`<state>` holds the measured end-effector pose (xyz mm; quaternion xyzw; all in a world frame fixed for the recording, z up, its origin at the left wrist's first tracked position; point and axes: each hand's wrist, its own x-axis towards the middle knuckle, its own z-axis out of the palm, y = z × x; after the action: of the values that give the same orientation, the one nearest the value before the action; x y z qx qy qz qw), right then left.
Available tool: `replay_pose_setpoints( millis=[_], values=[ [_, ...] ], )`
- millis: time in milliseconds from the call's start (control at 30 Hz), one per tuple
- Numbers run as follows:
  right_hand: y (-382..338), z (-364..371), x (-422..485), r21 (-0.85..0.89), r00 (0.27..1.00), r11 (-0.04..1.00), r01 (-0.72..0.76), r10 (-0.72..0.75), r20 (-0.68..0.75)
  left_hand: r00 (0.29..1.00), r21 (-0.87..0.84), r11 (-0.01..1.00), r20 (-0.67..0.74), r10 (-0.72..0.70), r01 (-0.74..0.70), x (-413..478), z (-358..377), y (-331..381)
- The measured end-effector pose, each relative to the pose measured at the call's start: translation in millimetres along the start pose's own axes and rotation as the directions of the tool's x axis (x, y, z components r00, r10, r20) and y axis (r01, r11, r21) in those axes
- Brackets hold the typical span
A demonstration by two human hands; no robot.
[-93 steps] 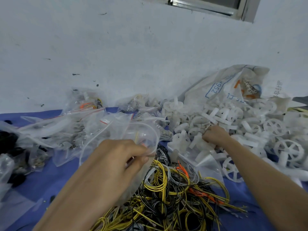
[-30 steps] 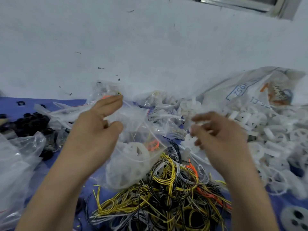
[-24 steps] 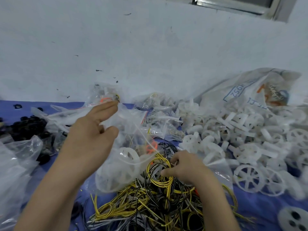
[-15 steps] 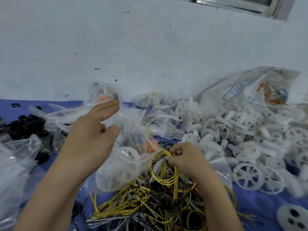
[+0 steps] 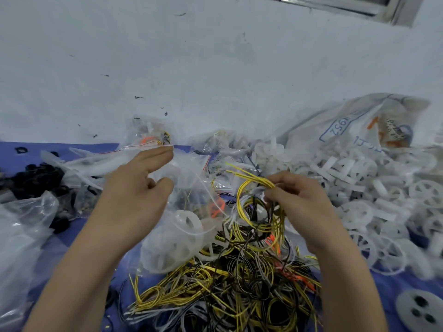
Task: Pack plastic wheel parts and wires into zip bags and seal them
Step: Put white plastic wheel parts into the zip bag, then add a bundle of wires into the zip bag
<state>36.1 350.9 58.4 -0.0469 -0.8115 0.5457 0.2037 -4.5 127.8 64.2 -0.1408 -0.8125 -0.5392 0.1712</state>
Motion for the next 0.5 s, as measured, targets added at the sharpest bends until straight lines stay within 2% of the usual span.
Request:
replay_pose_setpoints(
  millis=[133, 300, 500],
  values=[
    [-5.1, 0.5, -2.7, 0.088, 0.998, 0.995, 0.057, -0.055, -0.023, 0.995, 0.1, 0.994, 0.087, 0.041, -0.05, 0.0, 9.9, -3.7],
    [-6.3, 4.3, -2.1, 0.092, 0.998, 0.994, 0.051, -0.048, -0.033, 0.972, 0.196, 0.966, 0.191, 0.133, -0.17, -0.7, 17.6, -4.8],
    [-7.6, 4.1, -1.8, 0.158, 0.995, 0.984, 0.08, -0.07, -0.07, 0.964, 0.19, 0.965, 0.23, 0.136, -0.182, -1.1, 17.8, -8.4]
  ],
)
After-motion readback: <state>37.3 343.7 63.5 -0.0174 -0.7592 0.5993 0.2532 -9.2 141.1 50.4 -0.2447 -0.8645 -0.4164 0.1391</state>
